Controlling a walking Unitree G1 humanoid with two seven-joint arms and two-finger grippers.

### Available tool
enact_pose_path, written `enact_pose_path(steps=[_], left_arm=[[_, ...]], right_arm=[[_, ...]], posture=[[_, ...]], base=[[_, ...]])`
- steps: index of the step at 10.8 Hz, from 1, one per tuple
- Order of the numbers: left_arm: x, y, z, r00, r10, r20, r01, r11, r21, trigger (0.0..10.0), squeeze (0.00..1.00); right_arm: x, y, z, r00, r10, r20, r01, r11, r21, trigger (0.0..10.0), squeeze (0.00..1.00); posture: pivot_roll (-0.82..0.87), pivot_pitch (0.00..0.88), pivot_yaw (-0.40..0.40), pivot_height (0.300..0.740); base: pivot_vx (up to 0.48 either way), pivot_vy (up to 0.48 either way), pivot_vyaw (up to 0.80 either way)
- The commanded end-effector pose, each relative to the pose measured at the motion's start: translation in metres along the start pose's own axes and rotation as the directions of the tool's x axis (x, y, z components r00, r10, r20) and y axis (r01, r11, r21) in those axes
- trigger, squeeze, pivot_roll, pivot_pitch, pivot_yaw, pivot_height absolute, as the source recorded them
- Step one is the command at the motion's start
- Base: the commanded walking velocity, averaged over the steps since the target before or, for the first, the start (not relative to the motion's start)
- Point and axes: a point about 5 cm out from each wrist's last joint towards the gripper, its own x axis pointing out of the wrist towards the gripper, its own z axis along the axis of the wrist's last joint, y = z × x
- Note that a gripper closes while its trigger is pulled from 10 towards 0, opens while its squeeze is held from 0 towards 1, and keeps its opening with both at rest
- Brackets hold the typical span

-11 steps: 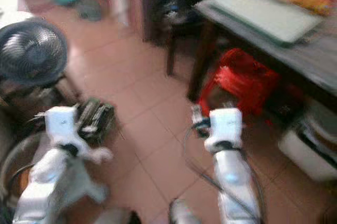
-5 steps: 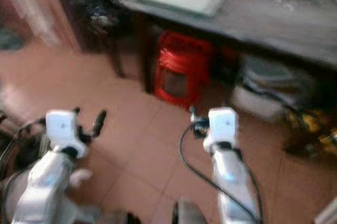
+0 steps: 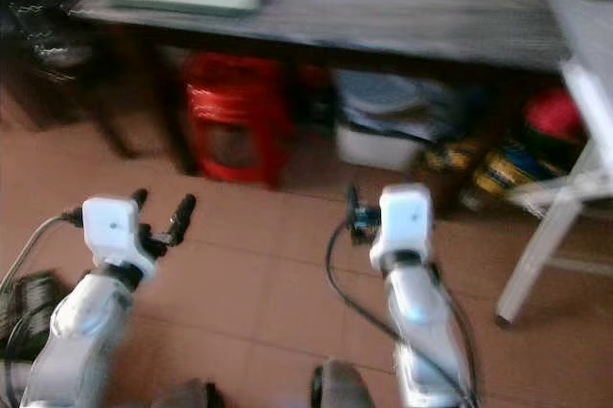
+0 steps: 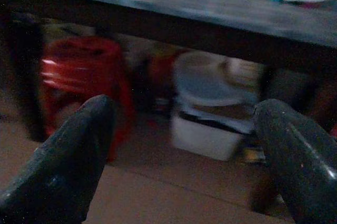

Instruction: Setting the table

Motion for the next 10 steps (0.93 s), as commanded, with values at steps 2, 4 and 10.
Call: enact_pose_path(steps=[2,4,10], left_arm=[[-0.0024,0.0062,0.0024,1.0,0.012,0.001,-0.012,1.0,0.019,10.0,0.0],[-0.0026,0.0056,0.0004,1.0,0.012,-0.011,-0.012,1.0,0.008,10.0,0.0],[0.0009,-0.0029,0.0056,0.999,-0.034,0.009,0.034,0.999,0.004,10.0,0.0]], right_arm=[[0.0045,0.0007,0.0059,1.0,-0.003,0.021,0.003,1.0,0.004,10.0,0.0],[0.0039,-0.0013,0.0018,1.0,-0.023,0.001,0.023,1.0,0.009,10.0,0.0],[0.008,0.0002,0.0082,0.999,-0.019,0.029,0.019,1.0,0.016,10.0,0.0]], posture=[[-0.05,0.133,0.034,0.74],[-0.05,0.145,0.023,0.74],[-0.05,0.15,0.032,0.74]], base=[[0.0,-0.472,0.0],[0.0,-0.472,0.0],[0.094,-0.432,0.0]])
